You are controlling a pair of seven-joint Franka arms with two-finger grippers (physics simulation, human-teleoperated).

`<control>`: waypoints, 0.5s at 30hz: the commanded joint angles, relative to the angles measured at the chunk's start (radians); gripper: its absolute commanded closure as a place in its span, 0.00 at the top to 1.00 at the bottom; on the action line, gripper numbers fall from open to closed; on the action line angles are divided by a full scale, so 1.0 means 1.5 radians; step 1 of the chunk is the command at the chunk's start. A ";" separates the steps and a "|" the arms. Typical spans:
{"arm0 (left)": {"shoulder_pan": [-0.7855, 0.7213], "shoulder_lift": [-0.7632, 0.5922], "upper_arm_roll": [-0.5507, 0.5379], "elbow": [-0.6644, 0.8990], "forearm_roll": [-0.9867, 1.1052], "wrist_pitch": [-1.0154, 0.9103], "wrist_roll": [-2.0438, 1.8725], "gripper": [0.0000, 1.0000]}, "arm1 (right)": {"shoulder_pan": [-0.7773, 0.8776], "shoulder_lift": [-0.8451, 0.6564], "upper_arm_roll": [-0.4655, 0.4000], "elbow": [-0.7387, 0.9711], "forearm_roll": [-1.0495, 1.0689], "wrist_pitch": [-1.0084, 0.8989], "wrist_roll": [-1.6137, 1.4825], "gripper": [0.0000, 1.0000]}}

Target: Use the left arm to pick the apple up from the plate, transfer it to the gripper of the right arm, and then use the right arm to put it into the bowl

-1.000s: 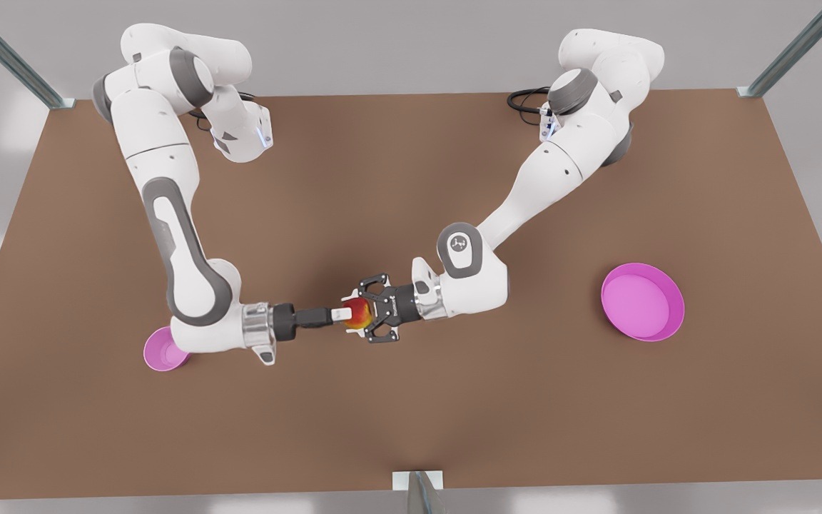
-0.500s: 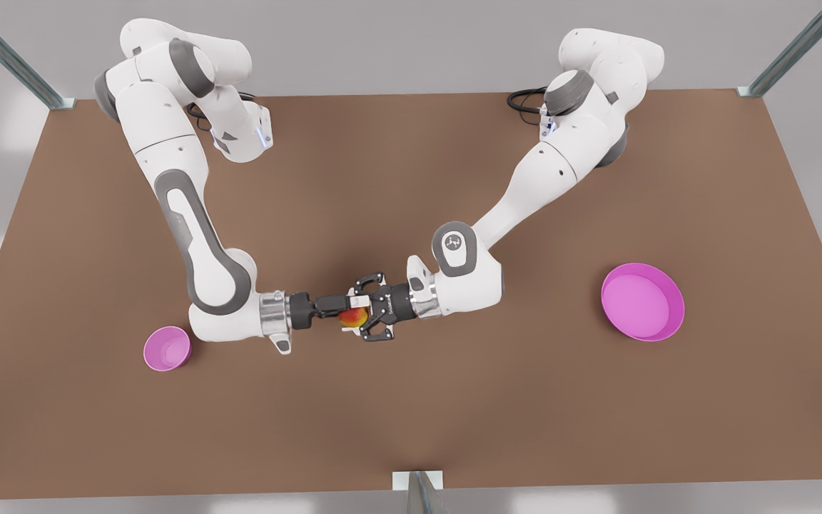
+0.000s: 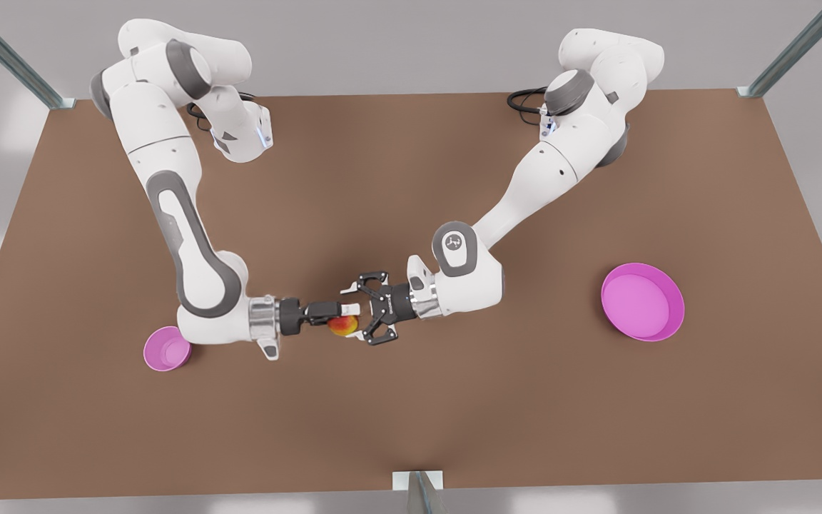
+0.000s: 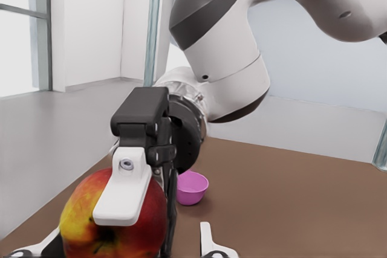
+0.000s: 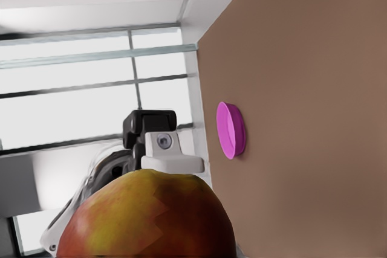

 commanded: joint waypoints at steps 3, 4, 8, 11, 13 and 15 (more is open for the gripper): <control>0.001 -0.001 0.000 0.000 -0.003 -0.001 0.003 1.00 | -0.029 0.004 -0.003 0.008 -0.022 -0.004 -0.033 0.61; 0.002 -0.001 0.000 0.000 -0.003 -0.002 -0.002 1.00 | -0.045 0.005 -0.003 0.010 -0.022 -0.004 -0.044 0.61; 0.003 -0.001 0.002 -0.001 -0.003 -0.002 -0.010 1.00 | -0.086 0.000 -0.003 0.010 -0.120 -0.006 -0.046 0.61; 0.094 -0.028 0.008 -0.053 0.097 -0.028 -0.123 1.00 | -0.120 -0.030 -0.003 0.013 -0.316 -0.005 -0.043 0.61; 0.183 -0.051 0.008 -0.091 0.271 -0.128 -0.312 1.00 | -0.143 -0.044 0.003 0.013 -0.454 -0.005 -0.046 0.61; 0.248 -0.074 0.008 -0.091 0.386 -0.248 -0.461 1.00 | -0.156 -0.057 0.004 0.015 -0.590 0.004 -0.047 0.60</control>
